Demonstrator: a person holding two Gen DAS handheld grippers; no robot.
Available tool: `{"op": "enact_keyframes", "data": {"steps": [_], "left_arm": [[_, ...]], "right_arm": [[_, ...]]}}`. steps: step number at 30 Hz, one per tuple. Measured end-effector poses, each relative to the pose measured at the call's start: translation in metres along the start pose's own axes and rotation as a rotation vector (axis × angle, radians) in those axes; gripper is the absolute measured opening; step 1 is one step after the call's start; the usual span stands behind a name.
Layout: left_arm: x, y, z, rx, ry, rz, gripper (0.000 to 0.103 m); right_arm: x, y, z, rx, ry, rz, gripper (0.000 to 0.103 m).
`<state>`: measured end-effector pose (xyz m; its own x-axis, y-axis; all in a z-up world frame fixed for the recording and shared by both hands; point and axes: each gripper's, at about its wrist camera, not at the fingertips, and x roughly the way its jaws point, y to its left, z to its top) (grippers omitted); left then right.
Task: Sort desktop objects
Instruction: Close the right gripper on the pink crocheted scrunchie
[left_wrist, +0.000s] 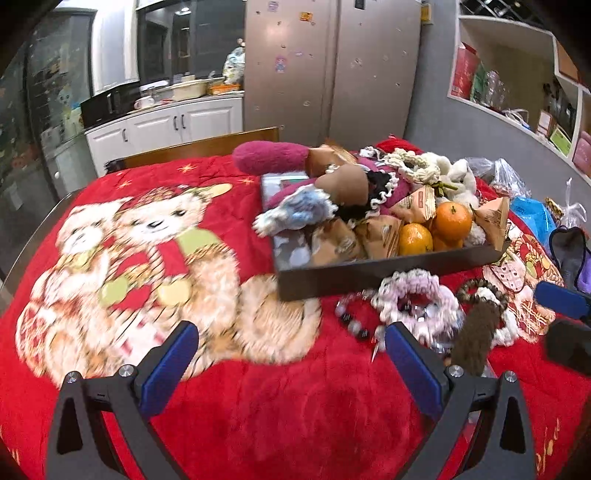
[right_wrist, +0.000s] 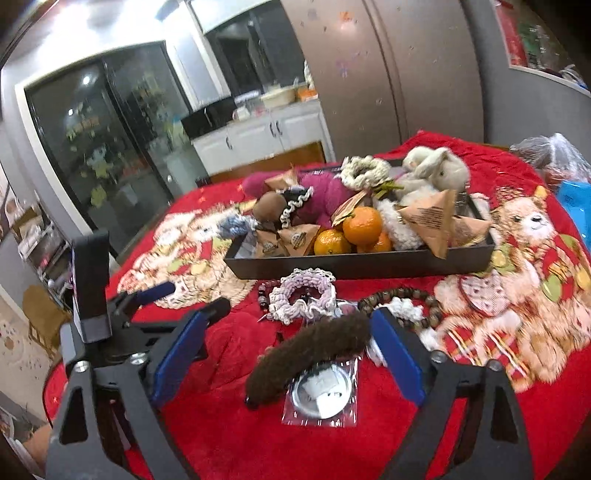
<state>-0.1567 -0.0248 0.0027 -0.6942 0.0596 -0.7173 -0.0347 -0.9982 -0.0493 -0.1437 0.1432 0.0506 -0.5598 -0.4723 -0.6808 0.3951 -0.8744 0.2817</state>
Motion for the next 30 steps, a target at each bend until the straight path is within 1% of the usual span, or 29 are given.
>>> {"op": "enact_keyframes", "data": {"steps": [2, 6, 9, 12, 14, 16, 17, 22, 25, 27, 29, 30], "left_arm": [[0.011, -0.003, 0.005, 0.017, 0.016, 0.016, 0.103], [0.028, -0.004, 0.007, 0.017, 0.037, -0.007, 0.103], [0.041, -0.004, 0.006, 0.015, 0.073, -0.013, 0.103], [0.046, -0.002, 0.009, 0.020, 0.086, -0.037, 0.103], [0.049, -0.001, 0.010, 0.023, 0.096, -0.020, 0.103], [0.056, 0.000, 0.011, 0.022, 0.129, 0.005, 0.103], [0.059, 0.000, 0.011, 0.022, 0.147, 0.011, 0.103], [0.058, -0.003, 0.009, 0.037, 0.138, 0.042, 0.103], [0.059, 0.003, 0.008, 0.017, 0.142, 0.024, 0.103], [0.059, 0.002, 0.009, 0.020, 0.143, 0.028, 0.103], [0.060, 0.003, 0.009, 0.020, 0.143, 0.027, 0.103], [0.059, 0.004, 0.009, 0.021, 0.144, 0.027, 0.103]], "right_arm": [[0.013, -0.001, 0.004, -0.002, 0.023, -0.022, 0.081], [0.037, -0.013, 0.011, 0.023, 0.064, -0.036, 0.081], [0.050, -0.016, 0.016, 0.000, 0.084, -0.068, 0.081], [0.061, -0.017, 0.019, -0.026, 0.104, -0.099, 0.081], [0.068, -0.017, 0.021, -0.034, 0.117, -0.108, 0.081], [0.077, -0.015, 0.022, -0.045, 0.137, -0.123, 0.081], [0.081, -0.013, 0.022, -0.053, 0.139, -0.144, 0.081], [0.100, -0.007, 0.021, -0.082, 0.167, -0.167, 0.080], [0.105, -0.008, 0.022, -0.074, 0.170, -0.141, 0.075], [0.108, -0.008, 0.021, -0.074, 0.172, -0.141, 0.069], [0.112, -0.010, 0.020, -0.069, 0.178, -0.140, 0.059], [0.114, -0.012, 0.020, -0.064, 0.182, -0.135, 0.057]]}}
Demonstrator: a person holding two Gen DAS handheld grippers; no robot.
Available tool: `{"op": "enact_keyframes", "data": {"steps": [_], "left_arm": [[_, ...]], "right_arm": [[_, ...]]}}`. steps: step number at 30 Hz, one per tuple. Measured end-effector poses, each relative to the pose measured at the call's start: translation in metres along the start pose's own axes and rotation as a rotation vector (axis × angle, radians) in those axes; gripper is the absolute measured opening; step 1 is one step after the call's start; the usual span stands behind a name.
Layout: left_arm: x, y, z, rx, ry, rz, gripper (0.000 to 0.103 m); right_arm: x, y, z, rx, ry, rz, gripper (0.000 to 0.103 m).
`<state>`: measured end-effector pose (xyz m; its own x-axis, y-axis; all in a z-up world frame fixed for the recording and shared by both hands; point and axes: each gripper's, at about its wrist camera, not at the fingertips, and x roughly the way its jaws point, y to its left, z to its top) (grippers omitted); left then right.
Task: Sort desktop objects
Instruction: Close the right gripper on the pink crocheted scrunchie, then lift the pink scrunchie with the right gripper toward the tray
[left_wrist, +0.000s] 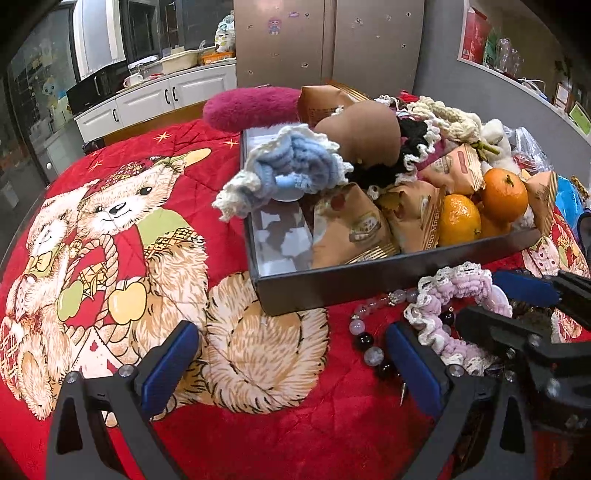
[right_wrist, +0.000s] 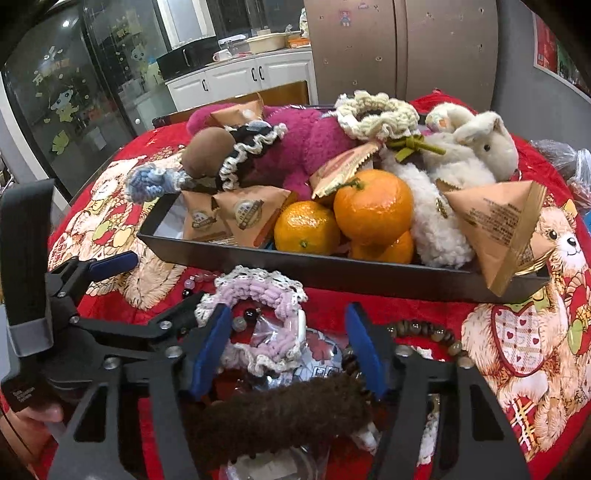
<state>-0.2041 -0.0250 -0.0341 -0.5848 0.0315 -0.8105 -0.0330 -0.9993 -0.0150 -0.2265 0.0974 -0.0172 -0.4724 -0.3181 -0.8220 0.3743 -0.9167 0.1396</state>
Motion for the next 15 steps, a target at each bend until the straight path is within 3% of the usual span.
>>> {"op": "enact_keyframes", "data": {"steps": [3, 7, 12, 13, 15], "left_arm": [[0.000, -0.003, 0.000, 0.002, 0.000, 0.000, 0.103], [-0.001, -0.004, 0.001, 0.012, -0.006, -0.013, 0.097], [-0.010, -0.010, -0.003, 0.060, -0.046, -0.033, 0.060], [-0.012, -0.011, -0.005, 0.067, -0.054, -0.029, 0.049], [-0.013, -0.007, -0.005, 0.062, -0.060, -0.005, 0.036]], "right_arm": [[0.005, -0.002, -0.001, -0.002, 0.007, 0.006, 0.046], [0.004, -0.005, 0.000, 0.027, 0.006, 0.088, 0.016], [-0.007, -0.007, 0.000, 0.048, -0.014, 0.154, 0.014], [-0.010, -0.007, 0.001, 0.057, -0.022, 0.163, 0.014], [-0.018, -0.008, 0.003, 0.059, -0.041, 0.166, 0.014]]}}
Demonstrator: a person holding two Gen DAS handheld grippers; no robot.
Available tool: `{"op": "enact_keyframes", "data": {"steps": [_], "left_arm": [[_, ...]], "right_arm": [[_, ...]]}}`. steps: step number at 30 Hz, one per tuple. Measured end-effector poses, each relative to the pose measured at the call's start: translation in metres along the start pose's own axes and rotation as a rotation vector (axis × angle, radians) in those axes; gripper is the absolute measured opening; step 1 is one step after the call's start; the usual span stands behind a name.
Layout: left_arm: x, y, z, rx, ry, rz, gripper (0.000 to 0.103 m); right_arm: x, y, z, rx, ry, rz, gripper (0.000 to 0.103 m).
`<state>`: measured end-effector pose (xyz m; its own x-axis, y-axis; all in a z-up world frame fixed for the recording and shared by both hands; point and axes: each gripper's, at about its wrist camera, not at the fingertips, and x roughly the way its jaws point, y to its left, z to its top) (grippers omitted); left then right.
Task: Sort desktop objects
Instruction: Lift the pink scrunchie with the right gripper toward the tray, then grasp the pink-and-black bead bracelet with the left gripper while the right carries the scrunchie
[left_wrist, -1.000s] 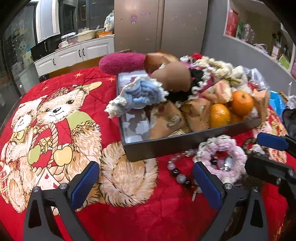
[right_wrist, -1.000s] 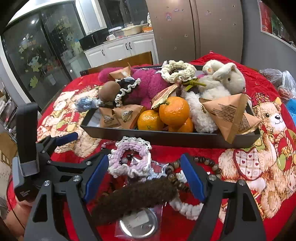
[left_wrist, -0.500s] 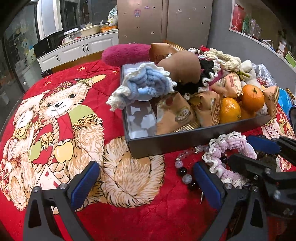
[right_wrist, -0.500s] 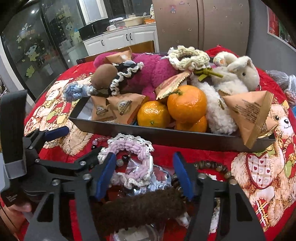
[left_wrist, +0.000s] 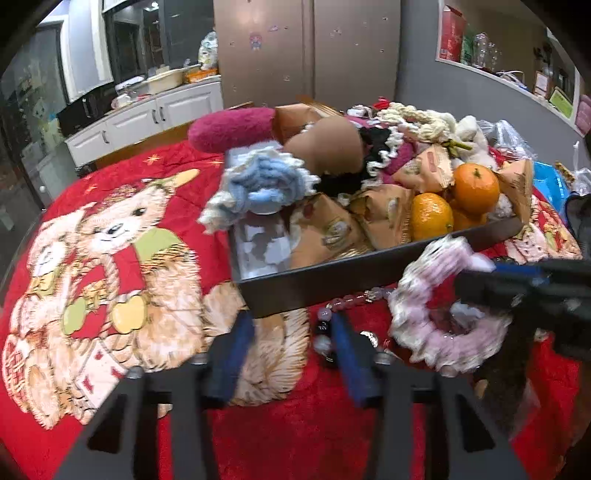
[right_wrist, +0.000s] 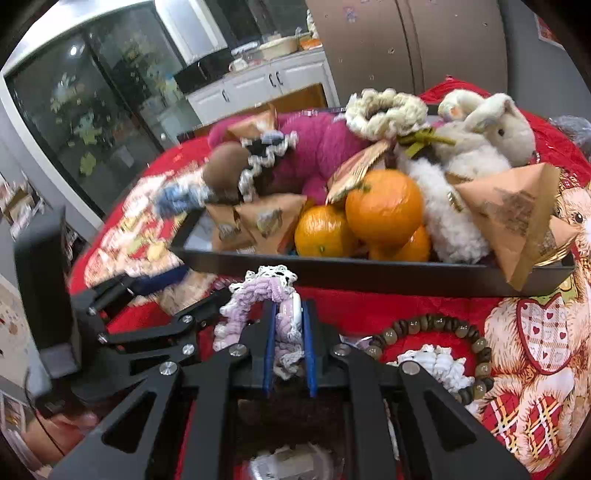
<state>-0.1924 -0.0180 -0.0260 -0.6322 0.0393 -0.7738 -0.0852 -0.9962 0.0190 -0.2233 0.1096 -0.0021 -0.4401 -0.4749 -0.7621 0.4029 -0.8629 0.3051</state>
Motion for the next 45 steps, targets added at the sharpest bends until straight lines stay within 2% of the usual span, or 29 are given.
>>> {"op": "enact_keyframes", "data": {"steps": [2, 4, 8, 9, 10, 15, 20, 26, 28, 37, 45], "left_arm": [[-0.001, 0.008, 0.000, -0.019, 0.000, 0.002, 0.021], [-0.002, 0.014, 0.001, -0.027, 0.004, -0.010, 0.012], [-0.006, 0.024, 0.005, -0.040, -0.007, -0.028, 0.010], [-0.009, 0.025, 0.007, -0.037, -0.015, -0.024, 0.008], [-0.013, 0.023, 0.007, -0.034, -0.027, -0.015, 0.000], [-0.042, 0.018, 0.012, -0.007, -0.107, -0.003, 0.000], [-0.061, 0.019, 0.020, 0.002, -0.147, -0.037, 0.000], [-0.048, 0.024, 0.010, -0.050, -0.084, -0.066, 0.000], [-0.038, 0.026, 0.007, -0.056, -0.051, -0.089, 0.000], [-0.015, 0.024, 0.000, -0.062, 0.008, -0.155, 0.000], [-0.007, 0.009, -0.003, 0.014, 0.011, -0.116, 0.002]], "right_arm": [[-0.013, 0.003, 0.004, -0.012, -0.029, -0.002, 0.014], [-0.023, 0.008, 0.007, -0.026, -0.053, 0.009, 0.014], [-0.049, 0.016, 0.012, -0.054, -0.111, 0.008, 0.014], [-0.055, 0.016, 0.013, -0.055, -0.121, 0.014, 0.014], [-0.062, 0.017, 0.014, -0.061, -0.132, 0.017, 0.014], [-0.094, 0.023, 0.015, -0.094, -0.196, -0.003, 0.014], [-0.115, 0.030, 0.017, -0.105, -0.229, 0.005, 0.014], [-0.120, 0.035, 0.017, -0.118, -0.239, 0.017, 0.014], [-0.121, 0.037, 0.017, -0.121, -0.238, 0.018, 0.014], [-0.117, 0.030, 0.018, -0.108, -0.227, 0.023, 0.014], [-0.111, 0.024, 0.019, -0.099, -0.212, 0.021, 0.014]]}}
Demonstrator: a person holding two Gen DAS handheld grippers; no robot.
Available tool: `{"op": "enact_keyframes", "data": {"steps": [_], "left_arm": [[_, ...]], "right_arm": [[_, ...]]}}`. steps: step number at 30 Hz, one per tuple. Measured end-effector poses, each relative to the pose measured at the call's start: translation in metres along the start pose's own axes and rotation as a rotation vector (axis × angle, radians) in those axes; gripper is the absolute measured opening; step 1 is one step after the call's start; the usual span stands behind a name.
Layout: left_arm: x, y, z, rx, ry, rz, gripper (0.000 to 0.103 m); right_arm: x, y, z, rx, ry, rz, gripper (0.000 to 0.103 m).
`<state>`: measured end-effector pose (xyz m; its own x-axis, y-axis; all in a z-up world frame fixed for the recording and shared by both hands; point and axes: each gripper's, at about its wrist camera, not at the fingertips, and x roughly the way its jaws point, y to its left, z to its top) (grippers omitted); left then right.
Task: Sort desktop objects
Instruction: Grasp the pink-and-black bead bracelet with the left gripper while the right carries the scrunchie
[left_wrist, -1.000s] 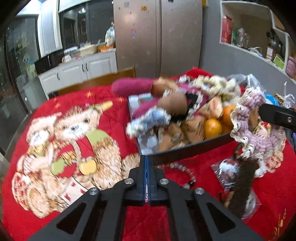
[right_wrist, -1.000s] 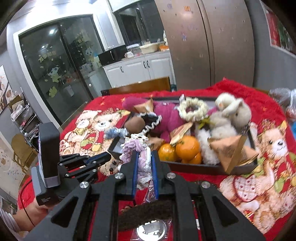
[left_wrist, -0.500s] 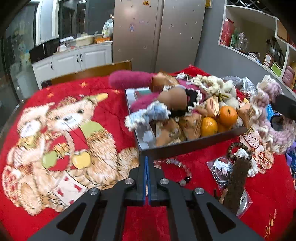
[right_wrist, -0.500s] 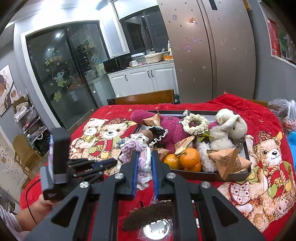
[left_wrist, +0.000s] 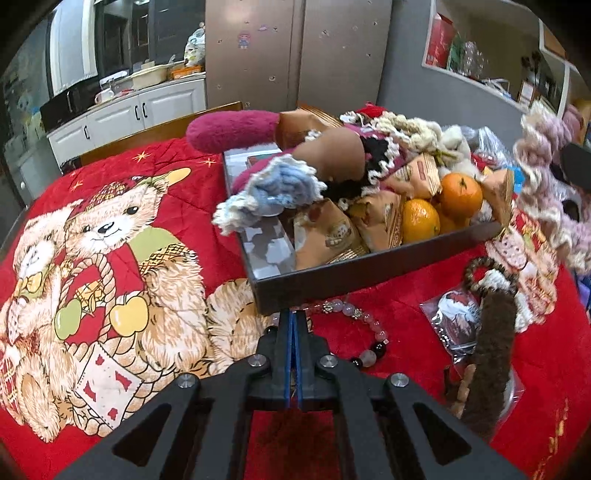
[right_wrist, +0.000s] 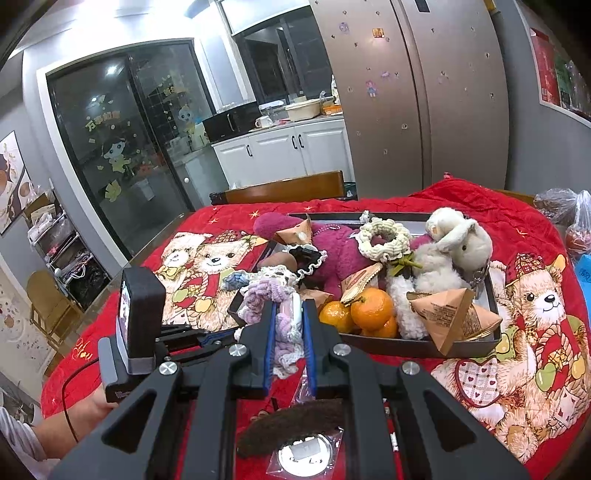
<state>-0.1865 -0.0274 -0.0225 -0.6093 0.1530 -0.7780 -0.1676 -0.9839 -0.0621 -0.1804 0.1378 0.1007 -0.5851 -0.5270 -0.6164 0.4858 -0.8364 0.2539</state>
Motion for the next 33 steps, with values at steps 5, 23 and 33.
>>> {"op": "enact_keyframes", "data": {"steps": [5, 23, 33], "left_arm": [[0.001, 0.005, -0.003, -0.063, 0.009, -0.017, 0.009], [-0.006, -0.022, -0.019, 0.044, 0.016, 0.043, 0.071], [-0.006, -0.020, -0.022, 0.049, 0.010, 0.014, 0.071]], "right_arm": [[0.003, -0.004, -0.001, 0.013, 0.009, 0.002, 0.014], [0.001, -0.020, 0.001, 0.045, 0.003, 0.017, 0.017], [0.003, -0.026, 0.001, 0.068, 0.008, 0.022, 0.017]]}}
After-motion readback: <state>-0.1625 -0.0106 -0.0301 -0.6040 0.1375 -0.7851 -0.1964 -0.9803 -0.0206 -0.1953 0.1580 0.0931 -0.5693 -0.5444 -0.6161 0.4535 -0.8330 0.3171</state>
